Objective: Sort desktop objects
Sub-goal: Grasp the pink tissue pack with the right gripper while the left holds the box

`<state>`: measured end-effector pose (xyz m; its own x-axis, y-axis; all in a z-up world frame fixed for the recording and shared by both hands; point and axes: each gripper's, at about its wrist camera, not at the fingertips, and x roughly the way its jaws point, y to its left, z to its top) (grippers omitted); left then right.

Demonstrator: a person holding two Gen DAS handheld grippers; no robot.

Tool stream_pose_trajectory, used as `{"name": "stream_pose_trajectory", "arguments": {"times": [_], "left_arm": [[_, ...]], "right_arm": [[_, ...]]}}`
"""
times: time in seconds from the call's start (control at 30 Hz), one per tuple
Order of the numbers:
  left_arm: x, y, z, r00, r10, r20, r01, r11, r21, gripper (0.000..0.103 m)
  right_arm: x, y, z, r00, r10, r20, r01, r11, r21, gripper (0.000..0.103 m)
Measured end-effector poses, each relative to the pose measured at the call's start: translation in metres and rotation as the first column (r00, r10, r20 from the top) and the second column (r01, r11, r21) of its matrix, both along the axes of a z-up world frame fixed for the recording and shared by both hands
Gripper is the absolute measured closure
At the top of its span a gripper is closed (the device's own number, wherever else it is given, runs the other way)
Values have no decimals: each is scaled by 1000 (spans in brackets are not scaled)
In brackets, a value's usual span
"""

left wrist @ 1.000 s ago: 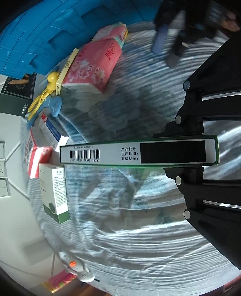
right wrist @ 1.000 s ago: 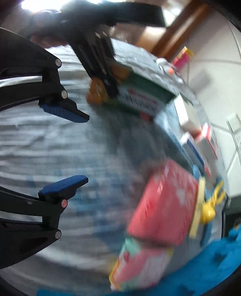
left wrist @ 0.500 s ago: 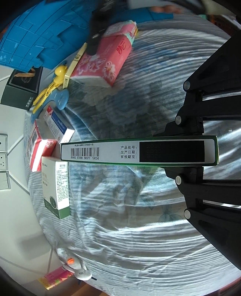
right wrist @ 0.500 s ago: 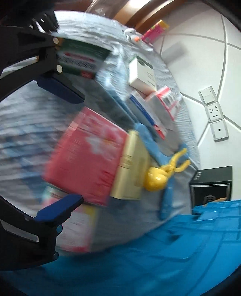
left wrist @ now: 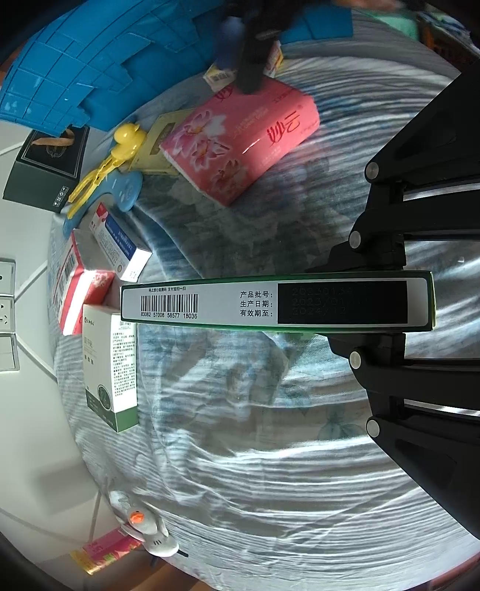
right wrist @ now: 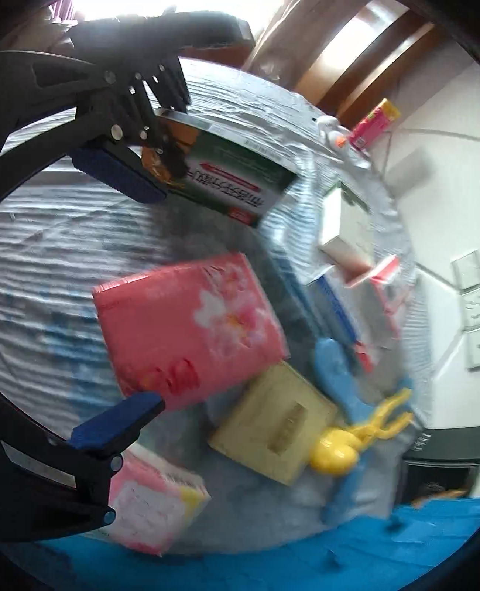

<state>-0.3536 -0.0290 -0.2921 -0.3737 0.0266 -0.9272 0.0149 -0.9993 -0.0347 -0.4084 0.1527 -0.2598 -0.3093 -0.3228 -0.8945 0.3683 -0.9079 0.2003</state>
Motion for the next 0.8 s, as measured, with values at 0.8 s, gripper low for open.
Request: {"name": "stream_pose_trajectory", "arguments": {"times": [0.8], "left_arm": [[4, 12, -5, 997, 77, -31, -79, 996, -40, 83]], "right_arm": [[19, -25, -55, 995, -52, -80, 61, 992, 111, 0]]}}
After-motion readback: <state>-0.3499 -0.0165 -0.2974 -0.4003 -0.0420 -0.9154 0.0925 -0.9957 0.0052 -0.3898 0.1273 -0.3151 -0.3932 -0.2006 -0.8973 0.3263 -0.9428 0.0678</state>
